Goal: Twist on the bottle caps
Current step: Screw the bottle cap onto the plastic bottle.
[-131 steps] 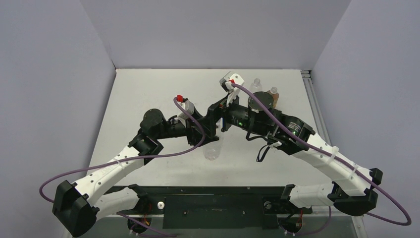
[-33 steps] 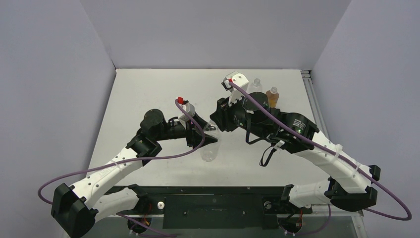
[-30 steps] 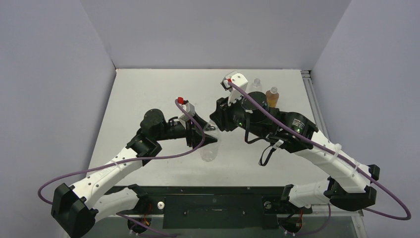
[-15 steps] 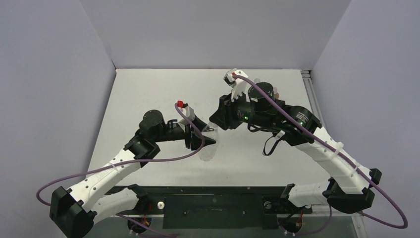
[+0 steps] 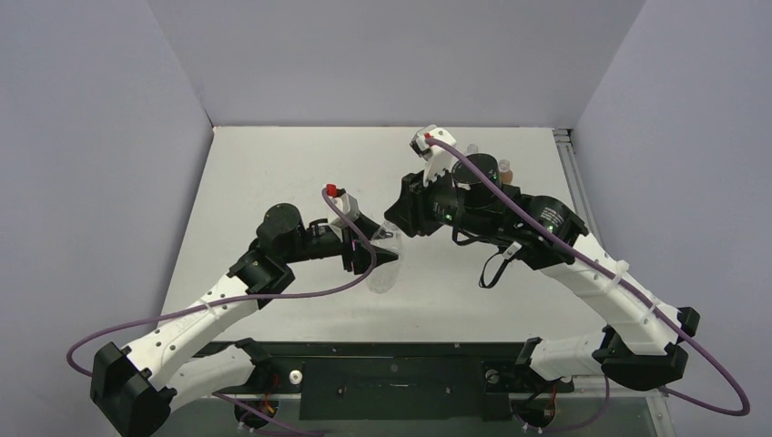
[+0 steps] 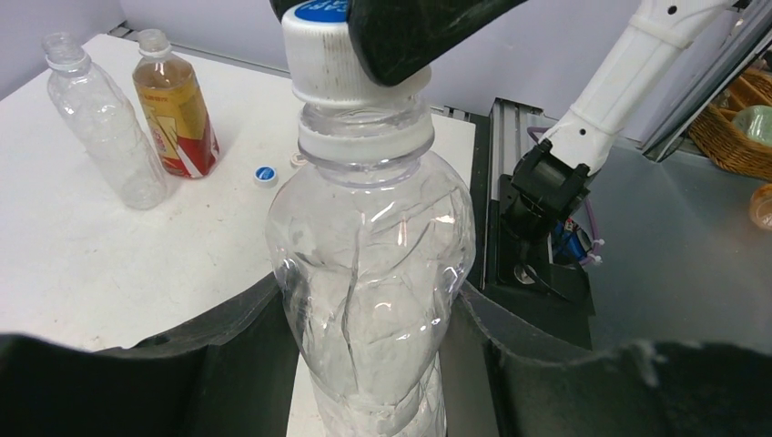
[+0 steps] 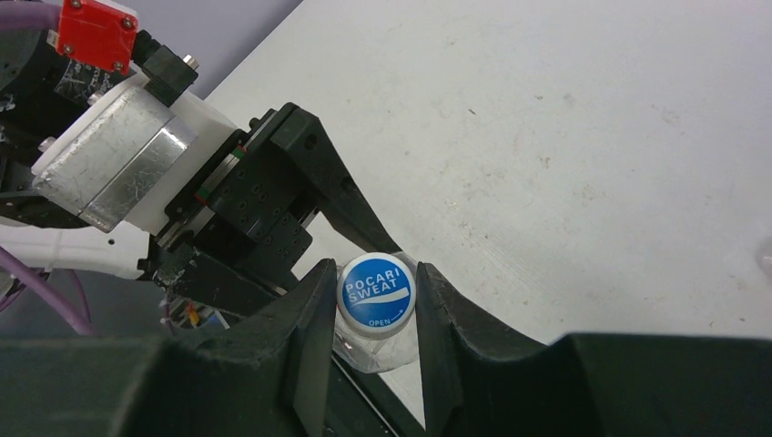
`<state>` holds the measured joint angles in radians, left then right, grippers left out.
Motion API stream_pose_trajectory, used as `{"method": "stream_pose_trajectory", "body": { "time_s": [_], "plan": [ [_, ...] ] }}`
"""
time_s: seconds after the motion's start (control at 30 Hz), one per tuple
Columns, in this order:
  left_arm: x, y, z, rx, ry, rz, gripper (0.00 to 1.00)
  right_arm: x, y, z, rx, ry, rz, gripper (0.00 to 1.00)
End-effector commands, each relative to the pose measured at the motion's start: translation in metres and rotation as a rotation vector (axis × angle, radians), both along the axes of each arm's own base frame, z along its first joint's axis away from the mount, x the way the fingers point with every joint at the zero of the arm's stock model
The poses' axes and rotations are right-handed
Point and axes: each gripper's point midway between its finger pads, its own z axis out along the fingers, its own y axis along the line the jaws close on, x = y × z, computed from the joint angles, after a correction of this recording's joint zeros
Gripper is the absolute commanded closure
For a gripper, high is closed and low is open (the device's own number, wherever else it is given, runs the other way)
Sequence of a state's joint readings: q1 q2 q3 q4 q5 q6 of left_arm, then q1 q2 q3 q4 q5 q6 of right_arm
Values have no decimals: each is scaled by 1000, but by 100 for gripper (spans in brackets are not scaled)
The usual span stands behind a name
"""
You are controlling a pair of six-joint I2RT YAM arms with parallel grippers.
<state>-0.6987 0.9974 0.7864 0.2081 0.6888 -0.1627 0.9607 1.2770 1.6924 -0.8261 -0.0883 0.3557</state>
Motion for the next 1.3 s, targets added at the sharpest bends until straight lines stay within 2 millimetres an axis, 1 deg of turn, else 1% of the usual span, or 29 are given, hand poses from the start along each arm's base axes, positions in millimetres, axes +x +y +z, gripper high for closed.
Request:
{"method": "stream_pose_trajectory", "body": {
  "time_s": [0.0,0.1,0.23,0.37,0.5,0.53,0.6,0.63,0.67,0.7,0.73,0.77,0.8,0.97,1.1,1.2,1.27],
  "plan": [
    [19,0,51,-124,-94,98,100,9,8,-12,-35,-3,-74,91],
    [24,0,52,-122,-110,117,100,9,14,-19,-43,18,-77,91],
    [38,3,55,-123,-116,198,100,17,16,-27,-54,51,-126,91],
    [61,14,62,-151,-124,342,100,28,15,-34,-61,74,-212,92],
    [75,22,70,-187,-144,441,100,37,17,-41,-53,97,-286,94],
    [77,22,72,-187,-152,452,100,39,17,-39,-45,101,-306,94],
    [83,24,73,-182,-162,490,100,44,20,-44,-59,108,-346,95],
    [88,25,72,-178,-161,522,100,47,18,-46,-69,104,-372,95],
    [90,26,73,-179,-164,536,100,48,21,-47,-69,110,-385,95],
    [95,26,71,-175,-167,561,100,51,19,-48,-78,105,-411,95],
    [97,24,69,-170,-166,570,100,52,21,-48,-75,107,-426,94],
    [100,25,70,-176,-172,591,100,55,18,-49,-90,98,-453,94],
    [104,25,69,-175,-171,610,100,58,18,-48,-94,88,-475,94],
    [111,24,64,-166,-170,647,100,63,15,-45,-114,70,-515,93],
    [112,20,59,-149,-176,639,100,64,15,-40,-112,56,-520,83],
    [103,11,54,-117,-210,582,100,63,18,-41,-130,56,-496,80],
    [97,6,52,-97,-230,552,100,62,21,-41,-137,58,-475,83]
  ]
}}
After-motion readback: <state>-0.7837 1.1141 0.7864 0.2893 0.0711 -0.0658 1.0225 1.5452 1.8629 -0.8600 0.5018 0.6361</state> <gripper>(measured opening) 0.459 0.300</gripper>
